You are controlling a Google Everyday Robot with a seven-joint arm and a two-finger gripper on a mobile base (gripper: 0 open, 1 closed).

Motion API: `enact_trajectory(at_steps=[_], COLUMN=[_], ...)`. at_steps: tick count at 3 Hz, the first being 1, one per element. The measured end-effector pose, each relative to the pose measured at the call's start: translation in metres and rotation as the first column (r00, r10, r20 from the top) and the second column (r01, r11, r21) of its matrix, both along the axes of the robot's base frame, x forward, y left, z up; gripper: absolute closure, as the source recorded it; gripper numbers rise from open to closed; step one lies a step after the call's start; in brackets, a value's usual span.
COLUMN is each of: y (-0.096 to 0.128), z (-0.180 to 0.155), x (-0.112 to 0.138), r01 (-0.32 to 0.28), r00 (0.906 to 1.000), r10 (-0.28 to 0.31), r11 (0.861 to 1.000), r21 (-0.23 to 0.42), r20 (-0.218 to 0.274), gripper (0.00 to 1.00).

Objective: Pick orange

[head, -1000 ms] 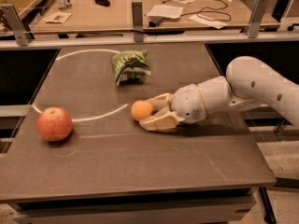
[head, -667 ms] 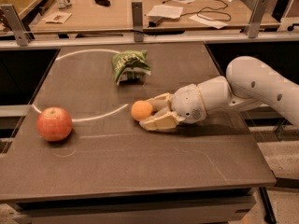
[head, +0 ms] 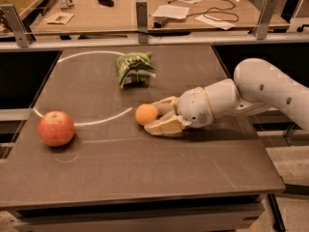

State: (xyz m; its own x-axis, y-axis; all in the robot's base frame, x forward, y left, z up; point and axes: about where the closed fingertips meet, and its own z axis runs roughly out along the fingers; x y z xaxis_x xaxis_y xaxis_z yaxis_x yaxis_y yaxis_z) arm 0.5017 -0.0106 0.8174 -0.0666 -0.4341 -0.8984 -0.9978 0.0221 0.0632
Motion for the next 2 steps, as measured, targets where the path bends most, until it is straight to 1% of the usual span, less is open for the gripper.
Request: enact_trajectory(at_steps=[2], y=[0.0001], z=[0.0001], x=[0.0000], r01=[0.000], r00=[1.0000], r10=[0.000], r11=[1.000], r21=[0.000], r20=[0.000], gripper=[1.00])
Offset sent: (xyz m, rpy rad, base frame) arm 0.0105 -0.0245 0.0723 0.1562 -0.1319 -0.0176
